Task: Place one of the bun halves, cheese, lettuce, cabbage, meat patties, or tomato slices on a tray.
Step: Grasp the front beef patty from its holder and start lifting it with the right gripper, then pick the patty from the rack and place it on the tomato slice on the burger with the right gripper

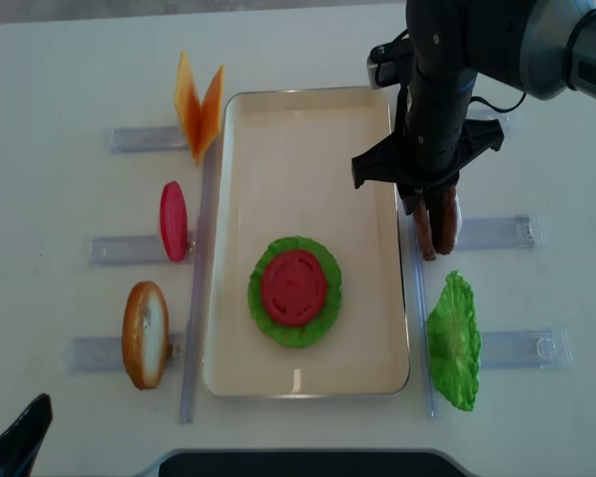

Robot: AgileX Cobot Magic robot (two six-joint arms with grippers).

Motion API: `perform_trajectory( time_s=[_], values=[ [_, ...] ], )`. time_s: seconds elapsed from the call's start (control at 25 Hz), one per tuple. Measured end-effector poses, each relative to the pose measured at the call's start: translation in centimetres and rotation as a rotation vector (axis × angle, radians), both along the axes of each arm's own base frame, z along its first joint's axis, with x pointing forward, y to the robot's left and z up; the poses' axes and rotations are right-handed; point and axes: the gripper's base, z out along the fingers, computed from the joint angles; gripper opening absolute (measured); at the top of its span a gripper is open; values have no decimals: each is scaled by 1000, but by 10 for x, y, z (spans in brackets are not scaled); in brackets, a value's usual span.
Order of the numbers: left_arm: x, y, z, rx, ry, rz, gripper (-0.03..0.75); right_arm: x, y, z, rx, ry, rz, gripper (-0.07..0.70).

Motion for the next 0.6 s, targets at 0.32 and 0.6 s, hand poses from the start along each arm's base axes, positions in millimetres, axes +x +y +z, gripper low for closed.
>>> perform_trajectory(
  time_s=[0.32, 0.6],
  values=[
    [0, 0, 0, 0, 0, 0, 535, -2, 4, 24, 12, -18, 15, 175],
    [0, 0, 0, 0, 0, 0, 535, -1, 14, 51, 63, -92, 43, 165]
  ],
)
